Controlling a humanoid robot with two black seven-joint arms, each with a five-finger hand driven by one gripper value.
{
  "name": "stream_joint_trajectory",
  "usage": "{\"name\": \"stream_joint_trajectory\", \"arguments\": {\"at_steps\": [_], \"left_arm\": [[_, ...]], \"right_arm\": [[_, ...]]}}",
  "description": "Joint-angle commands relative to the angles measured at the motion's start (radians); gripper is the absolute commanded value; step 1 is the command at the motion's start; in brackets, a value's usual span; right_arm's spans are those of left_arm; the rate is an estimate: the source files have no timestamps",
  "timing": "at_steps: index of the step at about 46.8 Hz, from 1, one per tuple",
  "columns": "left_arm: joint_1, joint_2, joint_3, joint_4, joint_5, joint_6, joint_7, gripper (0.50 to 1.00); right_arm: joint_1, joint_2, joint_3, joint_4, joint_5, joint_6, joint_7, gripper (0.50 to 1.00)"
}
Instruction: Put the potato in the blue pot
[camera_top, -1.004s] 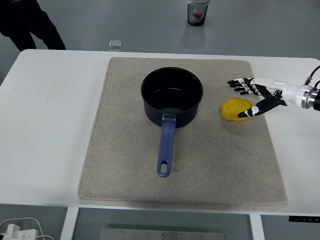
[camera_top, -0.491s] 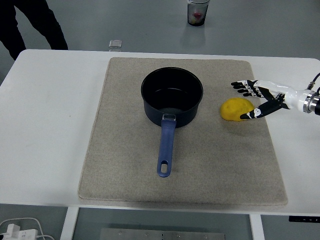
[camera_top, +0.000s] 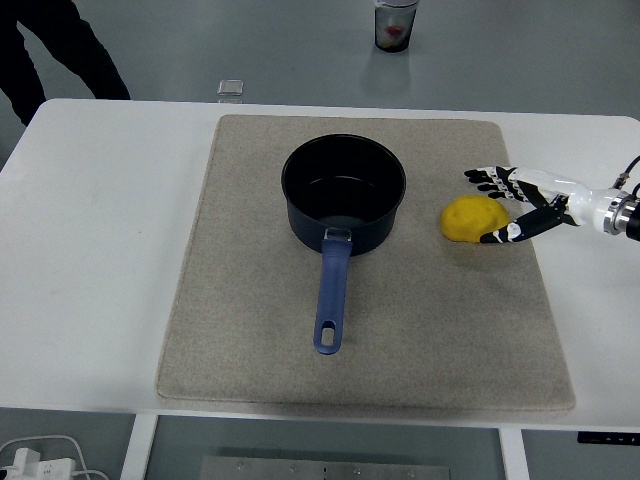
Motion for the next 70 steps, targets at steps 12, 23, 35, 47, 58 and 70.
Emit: {"name": "stream_joint_trajectory", "arguments": {"at_steps": [12,23,35,47,58,70], "left_arm": [[0.0,0.0,0.0,0.0,-0.001,0.001,0.0,0.996],[0.0,0.0,0.0,0.0,-0.001,0.001,0.0,0.996],[0.0,0.0,0.0,0.0,0.0,0.001,0.0,0.996],[0.0,0.0,0.0,0.0,-0.001,0.001,0.0,0.996],[0.0,0.0,0.0,0.0,0.0,0.001,0.0,0.996],[0.0,0.0,0.0,0.001,0.0,-0.001,0.0,0.996]], "right_arm": [[0.0,0.005,0.003,0.0,0.002,-0.012,0.004,0.979],[-0.002,0.005,0.003,0.001,0.002,-0.012,0.004,0.979],[0.0,0.005,0.001,0.001,0.002,-0.01,0.004,0.981],[-0.002,0.004,0.004,0.0,0.003,-0.012,0.004,0.977],[-0.012,0.002,0.008,0.0,0.003,-0.019,0.013,0.956],[-0.018,0.004,0.008,0.0,0.003,-0.027,0.018,0.938]]}}
